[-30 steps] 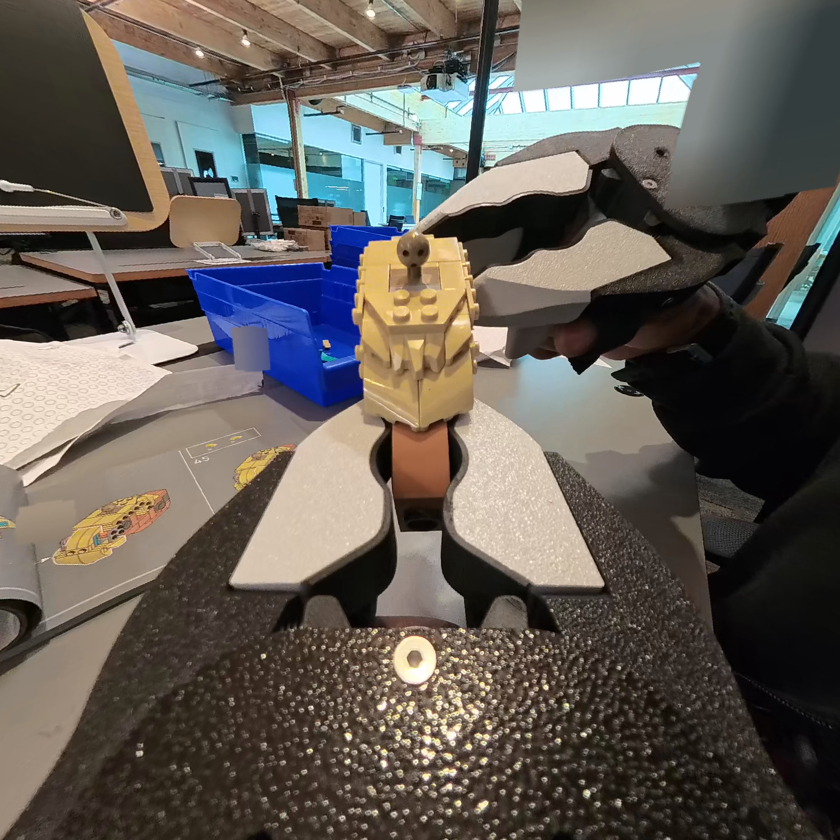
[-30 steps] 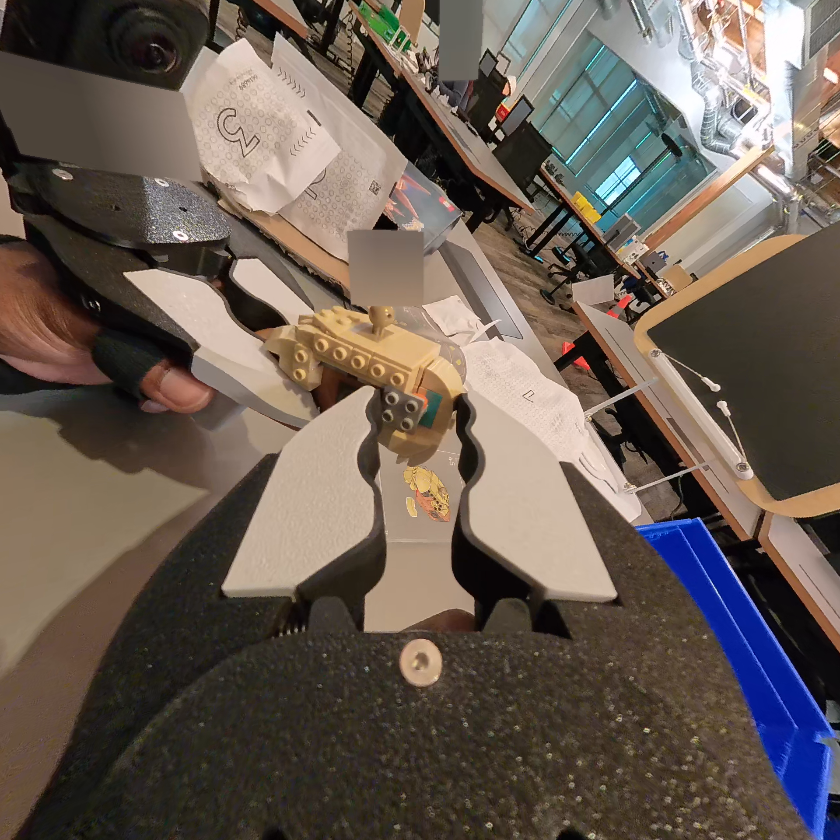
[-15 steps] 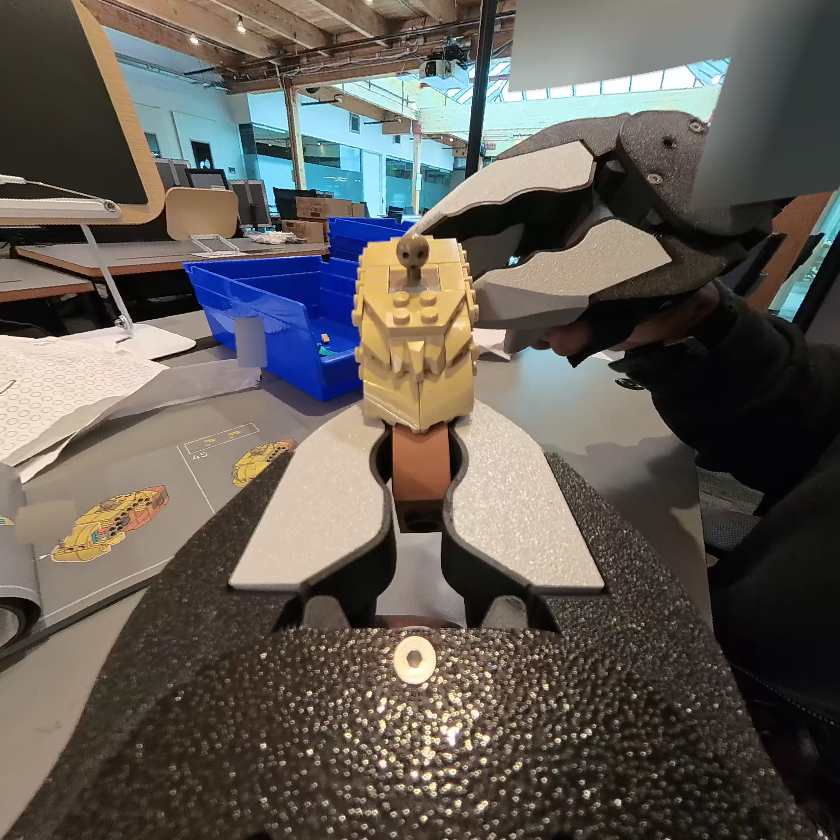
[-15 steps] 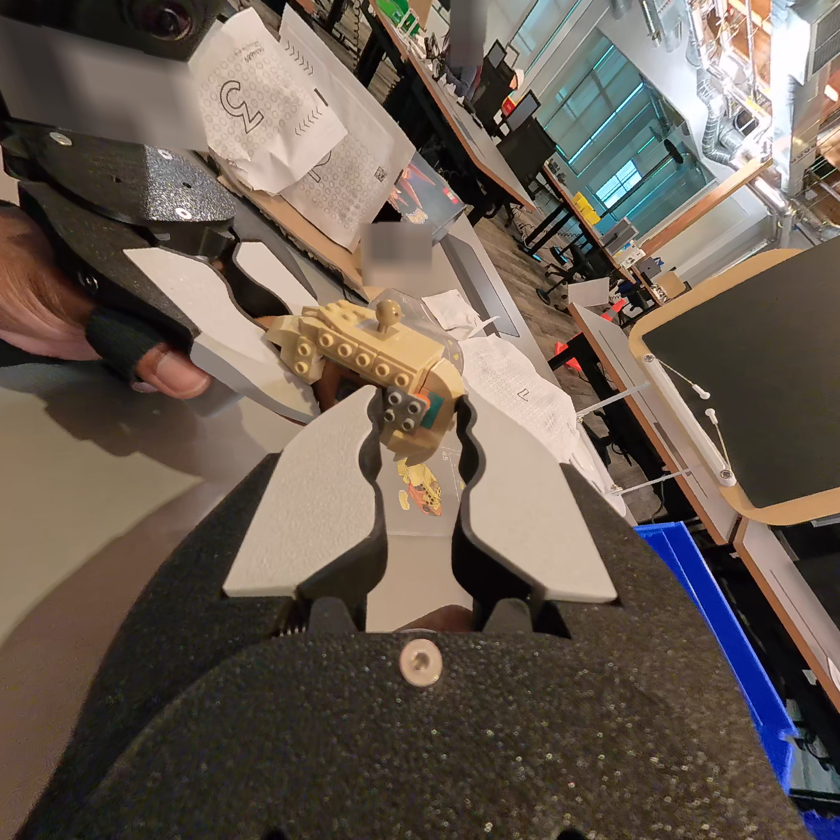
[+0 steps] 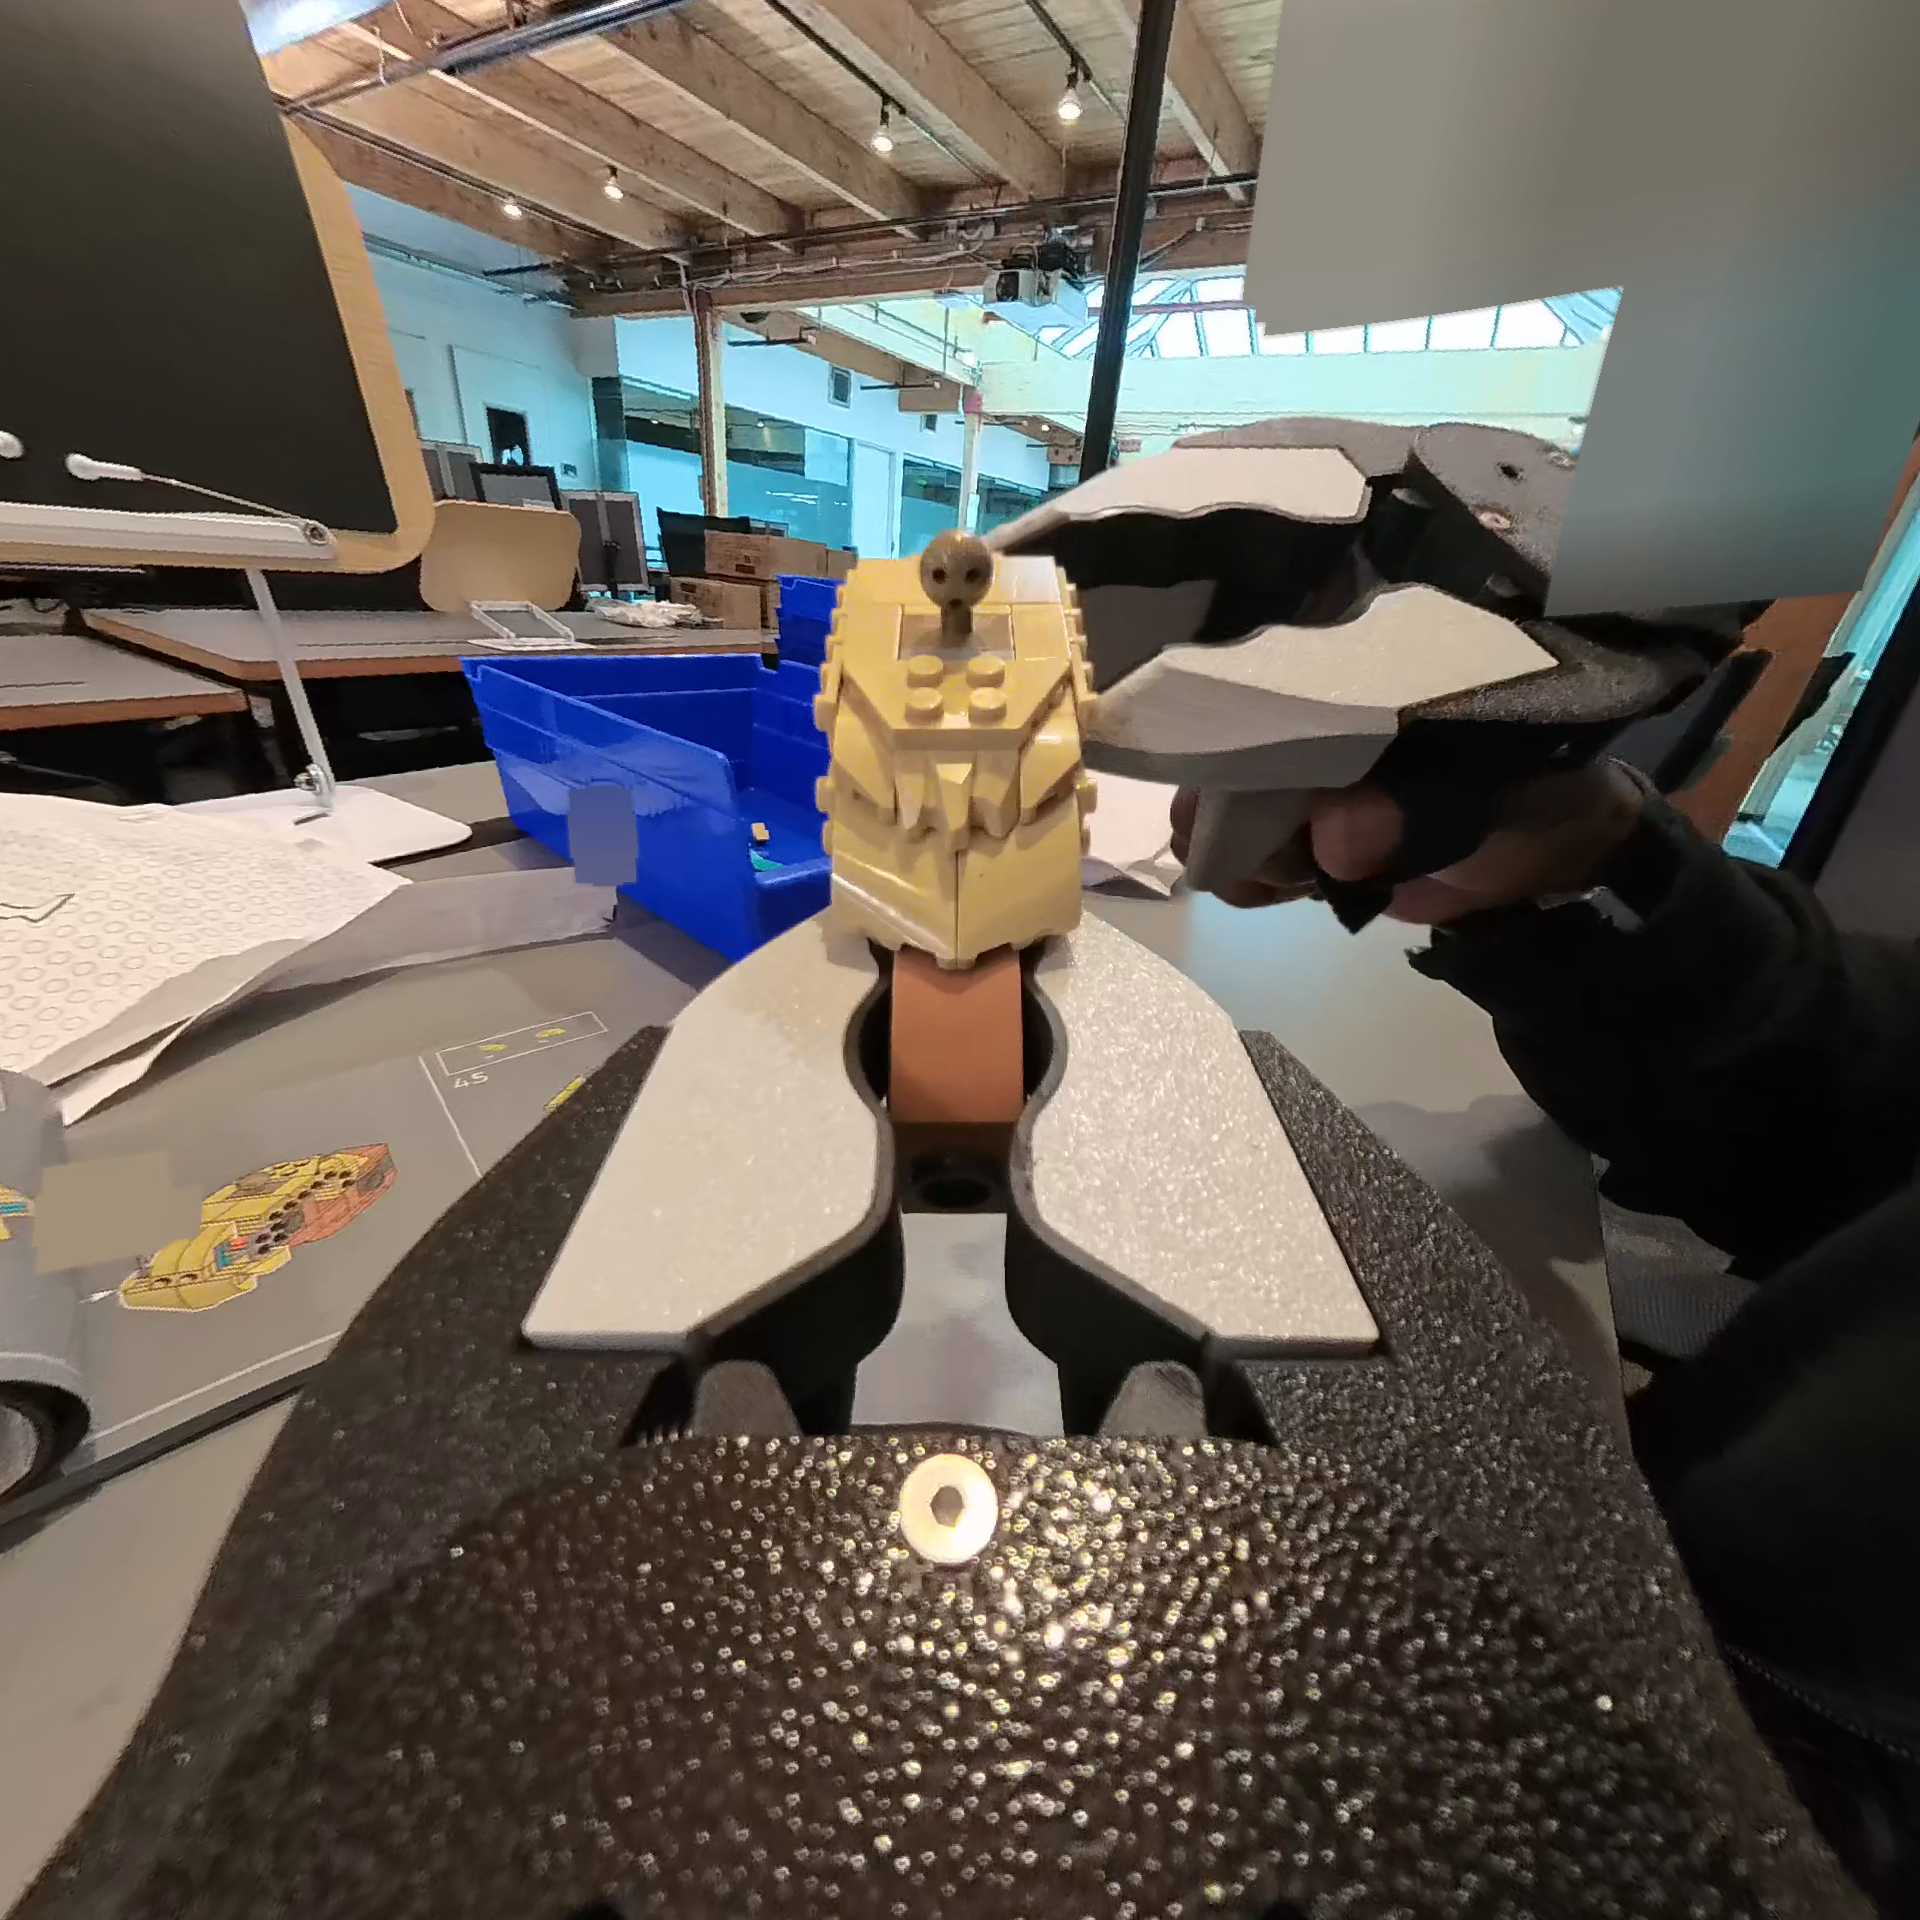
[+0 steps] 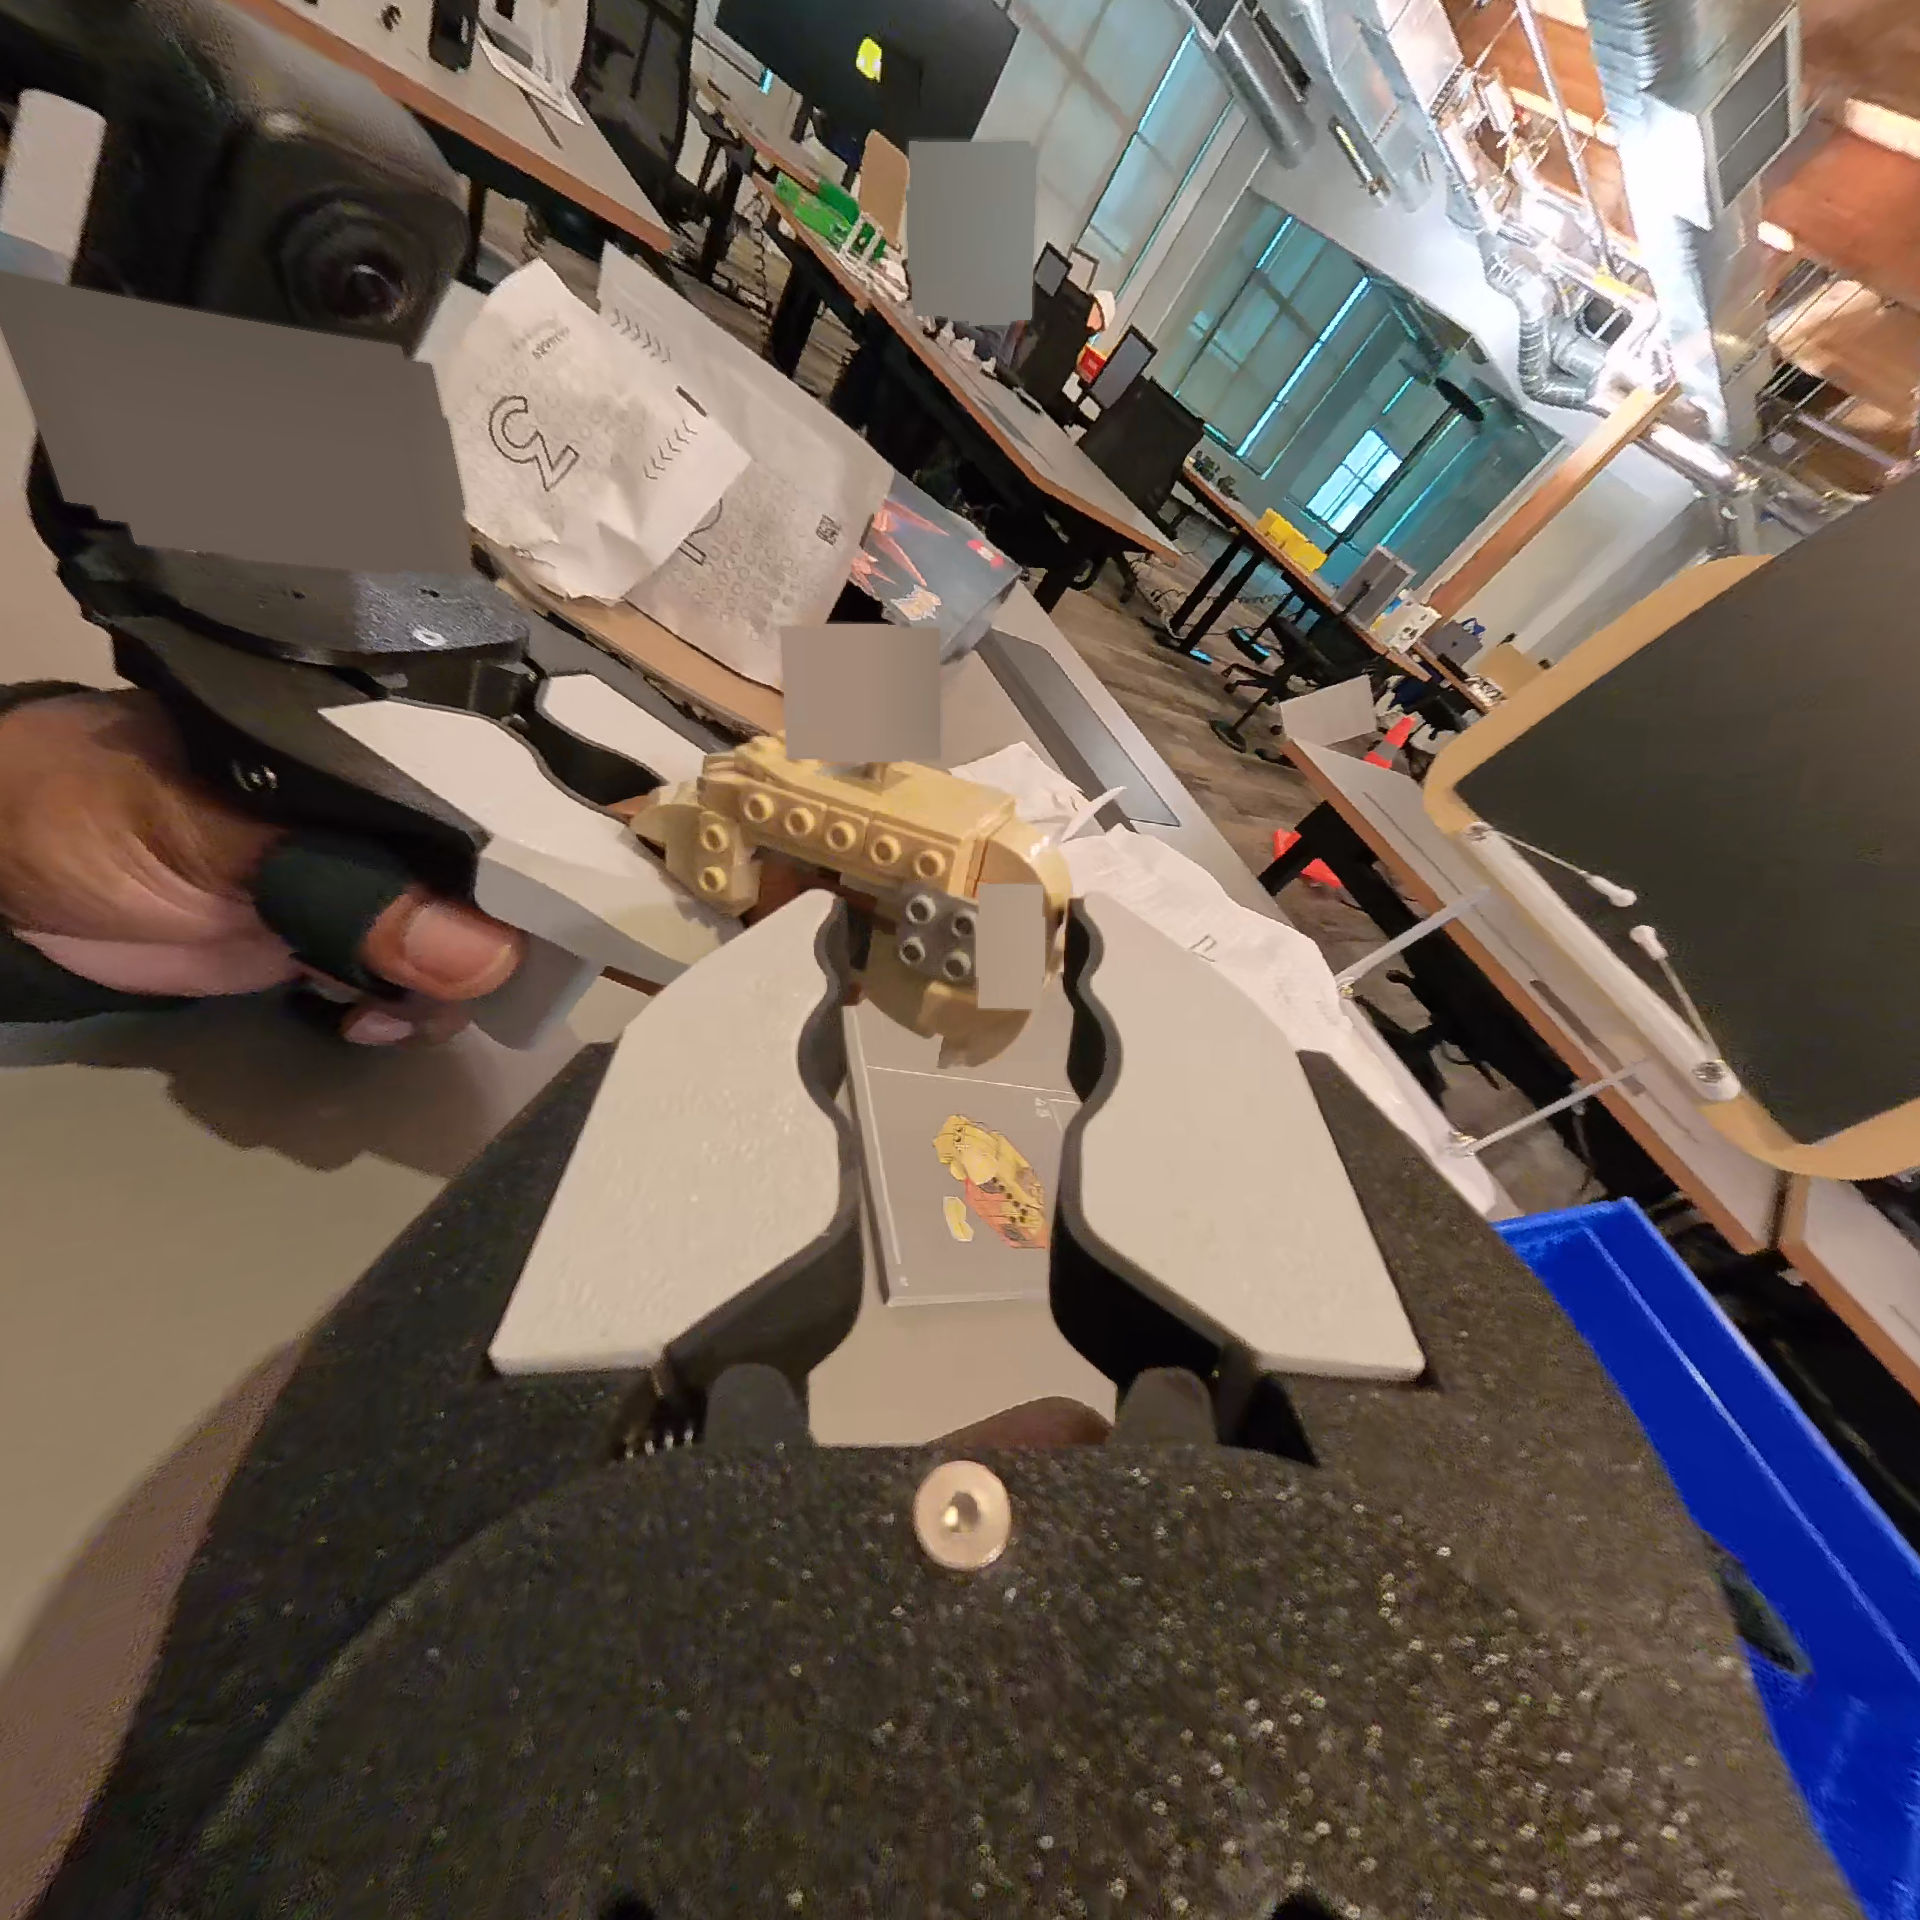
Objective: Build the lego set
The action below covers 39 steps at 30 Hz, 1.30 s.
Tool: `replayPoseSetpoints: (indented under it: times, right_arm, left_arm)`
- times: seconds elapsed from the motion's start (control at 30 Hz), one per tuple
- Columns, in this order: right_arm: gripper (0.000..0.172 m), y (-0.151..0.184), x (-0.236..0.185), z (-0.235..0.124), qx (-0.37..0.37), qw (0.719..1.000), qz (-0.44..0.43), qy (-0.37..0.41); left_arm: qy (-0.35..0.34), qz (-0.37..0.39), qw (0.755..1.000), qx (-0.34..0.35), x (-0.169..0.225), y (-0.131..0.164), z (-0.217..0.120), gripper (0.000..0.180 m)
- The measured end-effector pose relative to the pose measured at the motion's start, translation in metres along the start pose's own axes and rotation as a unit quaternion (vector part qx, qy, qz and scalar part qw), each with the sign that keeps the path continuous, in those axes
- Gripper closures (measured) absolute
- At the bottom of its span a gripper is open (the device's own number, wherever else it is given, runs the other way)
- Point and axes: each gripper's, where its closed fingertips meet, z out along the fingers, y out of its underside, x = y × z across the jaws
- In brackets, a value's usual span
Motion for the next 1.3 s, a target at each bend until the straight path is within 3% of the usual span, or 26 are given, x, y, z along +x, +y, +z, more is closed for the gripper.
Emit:
replayPoseSetpoints:
  times: [0.2, 0.77, 1.3]
  right_arm:
    - [0.141, 0.002, 0.002, 0.0, -0.006, 0.999, -0.041, 0.023]
    - [0.142, 0.012, 0.0, 0.0, -0.053, 0.996, -0.074, 0.006]
    - [0.142, 0.013, -0.002, -0.003, -0.05, 0.995, -0.091, 0.015]
  left_arm:
    - [0.0, 0.009, 1.0, -0.011, 0.002, 0.003, 0.0, 0.163]
    - [0.005, 0.008, 0.999, -0.044, 0.003, 0.012, 0.002, 0.163]
    - [0.013, 0.008, 0.999, -0.051, 0.005, 0.014, 0.002, 0.163]
